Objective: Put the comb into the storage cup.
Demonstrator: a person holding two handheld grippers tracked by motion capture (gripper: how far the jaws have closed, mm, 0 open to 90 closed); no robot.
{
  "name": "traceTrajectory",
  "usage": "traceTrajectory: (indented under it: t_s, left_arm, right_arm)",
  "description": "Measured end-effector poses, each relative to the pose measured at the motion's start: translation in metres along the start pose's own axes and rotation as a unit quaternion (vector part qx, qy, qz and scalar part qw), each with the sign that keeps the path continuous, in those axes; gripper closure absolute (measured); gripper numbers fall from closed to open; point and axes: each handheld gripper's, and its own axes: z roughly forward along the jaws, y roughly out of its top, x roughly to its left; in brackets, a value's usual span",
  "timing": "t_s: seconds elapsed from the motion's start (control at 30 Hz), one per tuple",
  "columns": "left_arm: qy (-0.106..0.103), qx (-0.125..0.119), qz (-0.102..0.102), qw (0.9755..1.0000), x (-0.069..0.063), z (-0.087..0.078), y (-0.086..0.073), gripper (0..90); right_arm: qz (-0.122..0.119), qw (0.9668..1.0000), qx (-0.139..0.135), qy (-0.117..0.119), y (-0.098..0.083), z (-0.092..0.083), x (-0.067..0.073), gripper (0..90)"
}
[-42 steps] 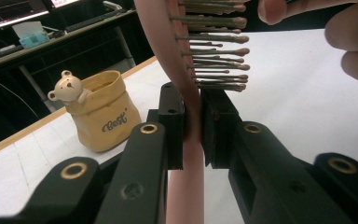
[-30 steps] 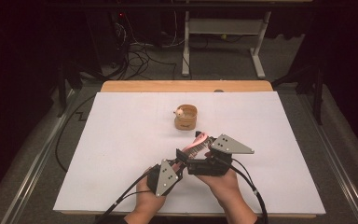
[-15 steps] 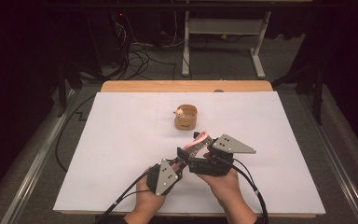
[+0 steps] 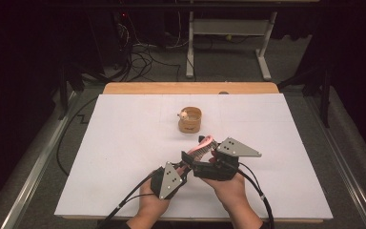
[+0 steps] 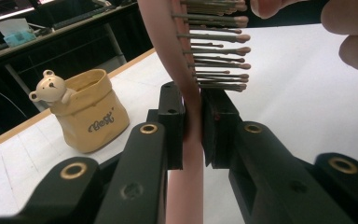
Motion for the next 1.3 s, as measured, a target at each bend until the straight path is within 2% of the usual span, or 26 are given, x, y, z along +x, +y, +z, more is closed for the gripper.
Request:
traceTrajectory:
  t_s: [0.73,1.03,1.17,1.2,1.3]
  left_arm:
    - [-0.003,-0.003,-0.003,1.0000,0.0028,-0.0012,0.0011,78.2]
    - [-0.007,-0.006,-0.009,0.9999,0.0064,-0.0026,0.0020,71.3]
    - [-0.002,-0.009,0.000,1.0000,0.0070,-0.0028,0.0018,67.0]
    - [-0.004,-0.010,-0.001,0.9999,0.0073,-0.0028,0.0018,62.8]
    - [-0.010,-0.011,-0.001,0.9999,0.0080,-0.0032,0.0017,62.6]
  right_arm:
    - [0.003,1.0000,-0.007,-0.004,0.0008,-0.0003,0.0016,20.4]
    - [0.004,0.9999,-0.011,-0.005,0.0012,-0.0014,0.0005,20.4]
    - [0.008,0.9999,-0.013,-0.006,0.0015,-0.0024,-0.0012,20.4]
    - [0.006,0.9999,-0.013,-0.009,0.0015,-0.0025,-0.0016,20.4]
    - [0.009,0.9998,-0.016,-0.011,0.0014,-0.0033,-0.0032,20.4]
